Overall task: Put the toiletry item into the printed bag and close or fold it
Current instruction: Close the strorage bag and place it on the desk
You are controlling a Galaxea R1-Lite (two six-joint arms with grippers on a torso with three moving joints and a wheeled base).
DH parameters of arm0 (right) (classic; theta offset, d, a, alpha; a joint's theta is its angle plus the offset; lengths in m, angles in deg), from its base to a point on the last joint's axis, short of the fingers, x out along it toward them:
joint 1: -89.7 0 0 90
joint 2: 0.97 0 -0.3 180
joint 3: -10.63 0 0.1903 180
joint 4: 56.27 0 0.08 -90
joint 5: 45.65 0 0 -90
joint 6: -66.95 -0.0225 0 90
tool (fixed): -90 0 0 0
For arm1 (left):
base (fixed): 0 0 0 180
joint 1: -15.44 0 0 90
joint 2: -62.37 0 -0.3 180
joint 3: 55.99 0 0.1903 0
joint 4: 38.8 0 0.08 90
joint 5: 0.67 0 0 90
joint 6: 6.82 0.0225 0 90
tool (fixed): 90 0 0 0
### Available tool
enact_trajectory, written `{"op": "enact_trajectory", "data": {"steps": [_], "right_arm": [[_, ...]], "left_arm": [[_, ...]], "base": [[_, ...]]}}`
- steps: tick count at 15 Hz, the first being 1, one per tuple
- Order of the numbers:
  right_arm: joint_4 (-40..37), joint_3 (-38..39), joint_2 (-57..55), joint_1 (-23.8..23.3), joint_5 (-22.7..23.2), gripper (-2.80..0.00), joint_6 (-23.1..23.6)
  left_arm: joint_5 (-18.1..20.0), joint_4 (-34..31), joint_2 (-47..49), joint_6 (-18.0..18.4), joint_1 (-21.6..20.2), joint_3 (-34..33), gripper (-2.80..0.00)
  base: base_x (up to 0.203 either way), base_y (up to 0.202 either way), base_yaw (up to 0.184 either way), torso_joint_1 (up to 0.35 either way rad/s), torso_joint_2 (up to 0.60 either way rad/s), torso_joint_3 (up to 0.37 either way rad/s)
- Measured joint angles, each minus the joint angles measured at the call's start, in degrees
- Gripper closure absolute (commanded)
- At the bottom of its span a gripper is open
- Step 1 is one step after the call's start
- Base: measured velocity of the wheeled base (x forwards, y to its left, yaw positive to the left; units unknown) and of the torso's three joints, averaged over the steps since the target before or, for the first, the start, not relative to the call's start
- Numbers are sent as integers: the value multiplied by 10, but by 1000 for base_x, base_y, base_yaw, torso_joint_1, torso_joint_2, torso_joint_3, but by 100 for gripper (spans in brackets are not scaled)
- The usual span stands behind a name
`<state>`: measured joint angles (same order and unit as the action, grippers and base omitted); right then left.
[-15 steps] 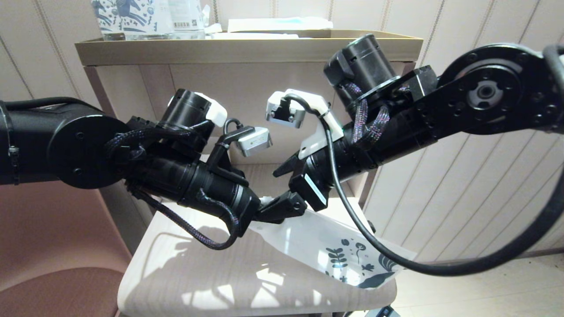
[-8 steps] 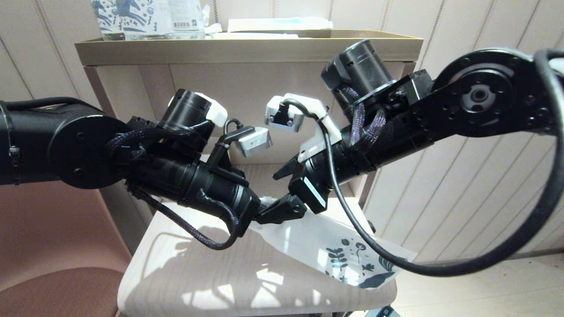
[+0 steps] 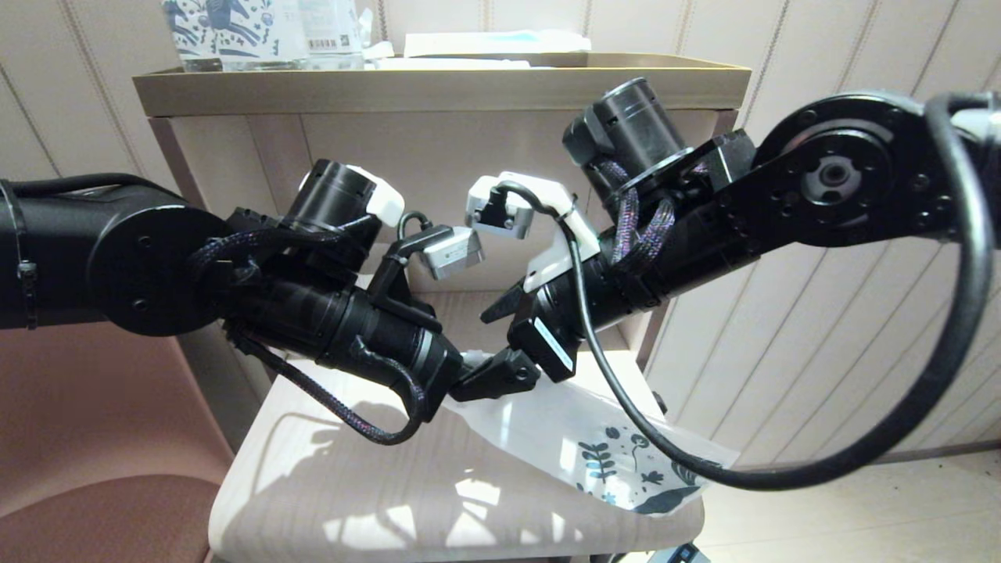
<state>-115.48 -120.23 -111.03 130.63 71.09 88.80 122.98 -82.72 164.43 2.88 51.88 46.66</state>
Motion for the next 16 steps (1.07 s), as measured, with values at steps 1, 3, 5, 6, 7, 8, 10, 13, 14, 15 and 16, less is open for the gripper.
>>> {"op": "enact_trajectory", "data": {"steps": [1, 3, 5, 6, 7, 8, 10, 13, 14, 15, 16], "right_arm": [[0, -1, 0, 0, 0, -280, 0], [0, -2, 2, 0, 0, -280, 0], [0, -1, 5, -1, 0, -280, 0], [0, 2, 7, -2, 0, -280, 1], [0, 3, 9, -3, 0, -280, 1], [0, 5, 10, -4, 0, -280, 1], [0, 5, 10, -4, 0, -196, 1], [1, 9, 8, -3, -1, 0, 3], [1, 9, 6, -2, 0, 0, 4], [1, 9, 5, -2, 0, 0, 5], [0, 9, 4, -1, 1, 0, 5]], "left_arm": [[0, 0, 0, 0, 0, 0, 0], [0, 0, 0, 2, 0, 0, 0], [1, 0, 1, 10, 0, -2, 0], [1, 1, 1, 11, 0, -3, 0], [1, 1, 1, 10, 0, -4, 0], [1, 1, 2, 11, 0, -5, 0], [1, 1, 2, 11, 0, -5, 0], [1, 1, 2, 11, 0, -5, 0], [0, 1, 3, 11, 0, -5, 0], [0, 1, 3, 11, 0, -5, 0], [0, 1, 3, 11, 0, -5, 0]], "base": [[0, 0, 0, 0, 0, 0], [0, 0, 0, 0, 0, 0], [0, 0, 0, 0, 0, 0], [0, 0, 0, 0, 0, 0], [0, 0, 0, 0, 0, 0], [0, 0, 0, 0, 0, 0], [0, 0, 0, 0, 0, 0], [0, 0, 0, 0, 0, 0], [0, 0, 0, 0, 0, 0], [0, 0, 0, 0, 0, 0], [0, 0, 0, 0, 0, 0]]}}
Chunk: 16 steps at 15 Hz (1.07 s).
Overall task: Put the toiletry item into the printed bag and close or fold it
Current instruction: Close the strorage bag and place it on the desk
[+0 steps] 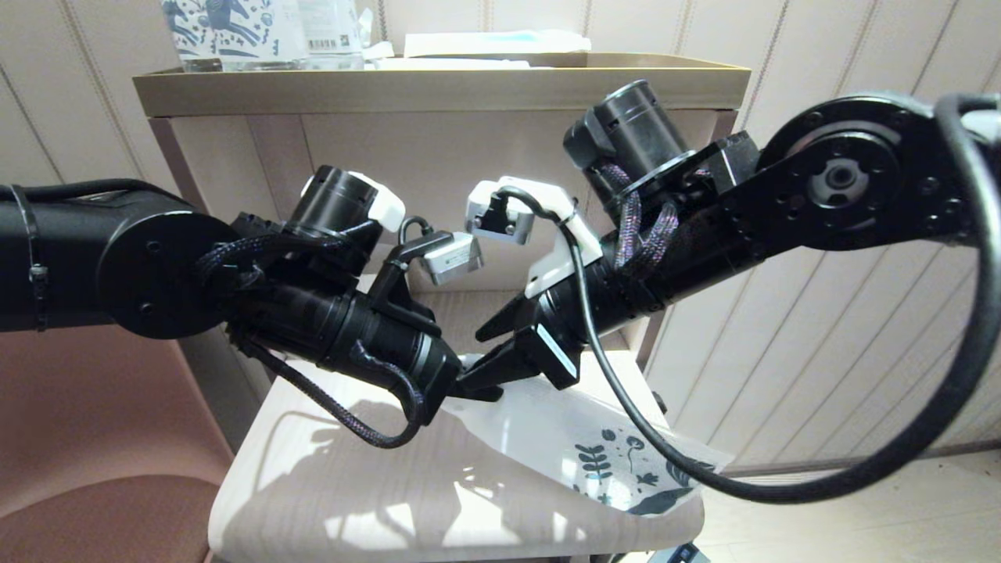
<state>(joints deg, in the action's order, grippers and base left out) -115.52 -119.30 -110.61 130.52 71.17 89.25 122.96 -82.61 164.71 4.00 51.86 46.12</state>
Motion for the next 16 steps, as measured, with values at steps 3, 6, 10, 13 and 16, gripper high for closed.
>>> {"op": "enact_trajectory", "data": {"steps": [3, 6, 10, 13, 16], "right_arm": [[-2, 0, -1, 0, 2, 0, 0], [0, 1, -1, 0, -2, 0, 0], [1, 3, -1, 0, 0, 0, 0], [3, 19, 6, -3, 0, 0, 1], [6, 45, 25, -15, 1, 0, 2]], "left_arm": [[-2, 1, 1, 0, 0, 0, 0], [1, -1, 1, 0, 1, 0, 0], [1, -1, 1, 0, 1, 0, 0], [1, -1, 2, 0, 1, 0, 0], [2, 1, 2, 0, 1, 1, 0]], "base": [[0, 0, 0, 0, 0, 0], [0, 0, 0, 0, 0, 0], [0, 0, 0, 0, 0, 0], [0, 0, 0, 0, 0, 0], [0, 0, 0, 0, 0, 0]]}}
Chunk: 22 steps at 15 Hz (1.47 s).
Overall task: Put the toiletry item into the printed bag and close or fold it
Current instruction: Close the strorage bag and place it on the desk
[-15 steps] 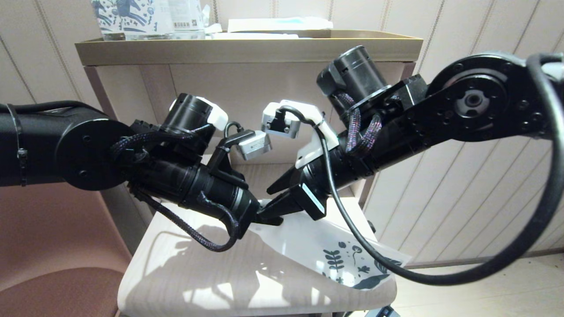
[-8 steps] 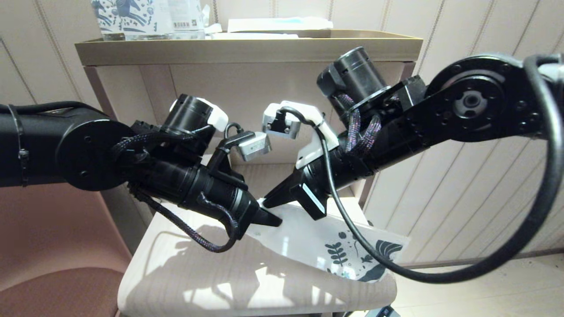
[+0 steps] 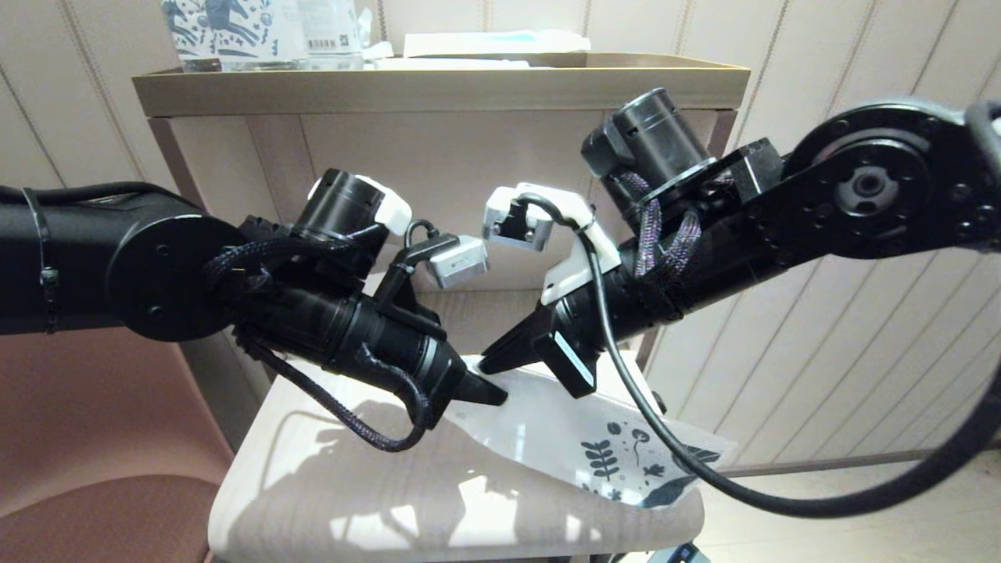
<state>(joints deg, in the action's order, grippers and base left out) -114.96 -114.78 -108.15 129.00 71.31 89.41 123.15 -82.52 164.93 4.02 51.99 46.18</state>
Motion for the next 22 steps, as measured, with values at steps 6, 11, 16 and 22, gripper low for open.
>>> {"op": "enact_trajectory", "data": {"steps": [6, 11, 16, 22], "right_arm": [[0, 46, 36, -18, 2, 0, 2], [2, 119, 87, -46, 9, 0, 2], [2, 217, 154, -87, 12, 0, 2], [37, 339, 233, -134, 27, 0, 2]], "left_arm": [[0, -1, 0, 0, -1, 0, 0], [2, -1, -7, -1, -1, 0, 0], [2, -1, -11, -1, -1, -1, 0], [2, -2, -14, -1, -1, -1, 0]], "base": [[0, 0, 0, 0, 0, 0], [0, 0, 0, 0, 0, 0], [0, 0, 0, 0, 0, 0], [0, 0, 0, 0, 0, 0]]}}
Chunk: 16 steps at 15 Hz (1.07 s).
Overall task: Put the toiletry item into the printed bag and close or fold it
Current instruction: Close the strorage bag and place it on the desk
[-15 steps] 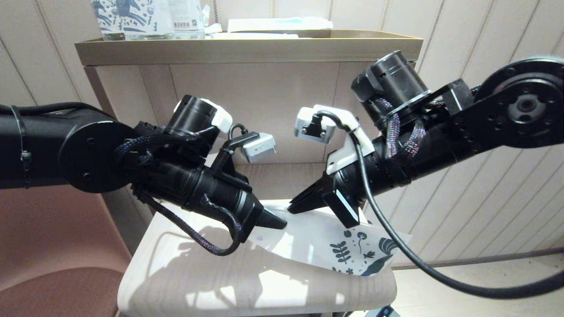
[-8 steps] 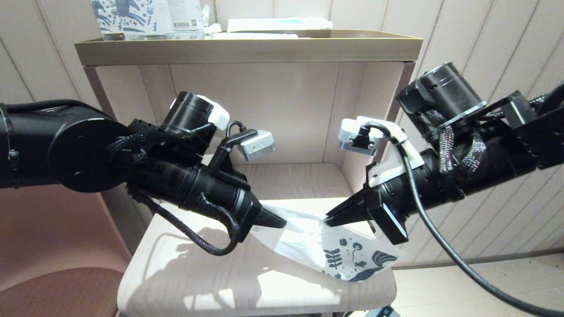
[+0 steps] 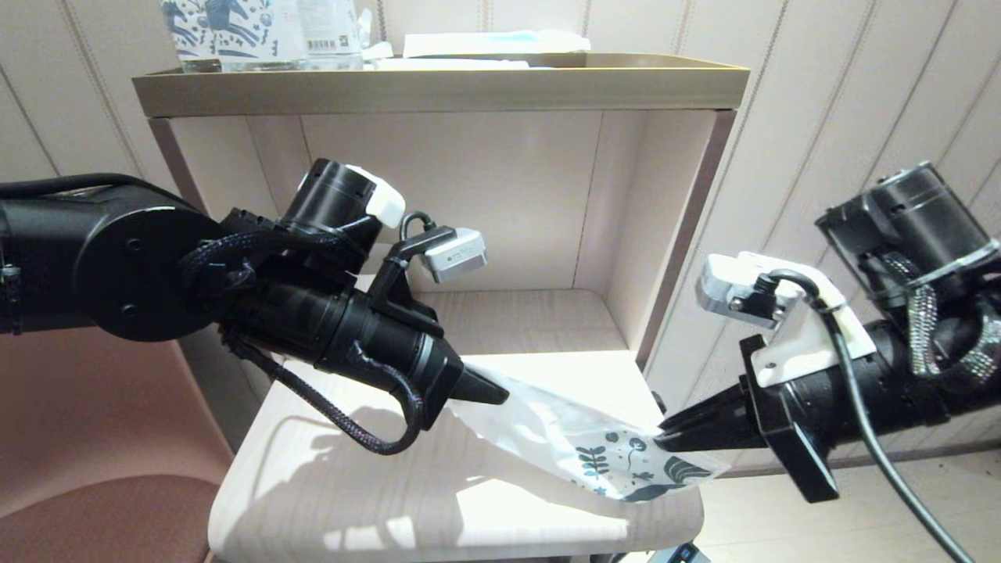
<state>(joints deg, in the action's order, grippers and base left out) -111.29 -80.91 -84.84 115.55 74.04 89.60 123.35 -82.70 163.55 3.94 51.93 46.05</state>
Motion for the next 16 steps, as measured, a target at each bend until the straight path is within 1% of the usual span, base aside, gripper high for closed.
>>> {"op": "enact_trajectory", "data": {"steps": [4, 8, 12, 16], "right_arm": [[1, 47, 42, -24, 1, 0, 0], [1, 70, 63, -30, 5, 0, 0], [2, 76, 71, -27, 5, 0, -1], [6, 66, 71, -23, 4, 0, -3]], "left_arm": [[0, 0, 0, 0, 0, 0, 0], [0, 0, -1, 0, 0, 0, 0], [0, 0, -1, 0, 0, 0, 0], [1, 0, 1, 0, 4, 3, 0]], "base": [[0, 0, 0, 0, 0, 0], [0, 0, 0, 0, 0, 0], [0, 0, 0, 0, 0, 0], [0, 0, 0, 0, 0, 0]]}}
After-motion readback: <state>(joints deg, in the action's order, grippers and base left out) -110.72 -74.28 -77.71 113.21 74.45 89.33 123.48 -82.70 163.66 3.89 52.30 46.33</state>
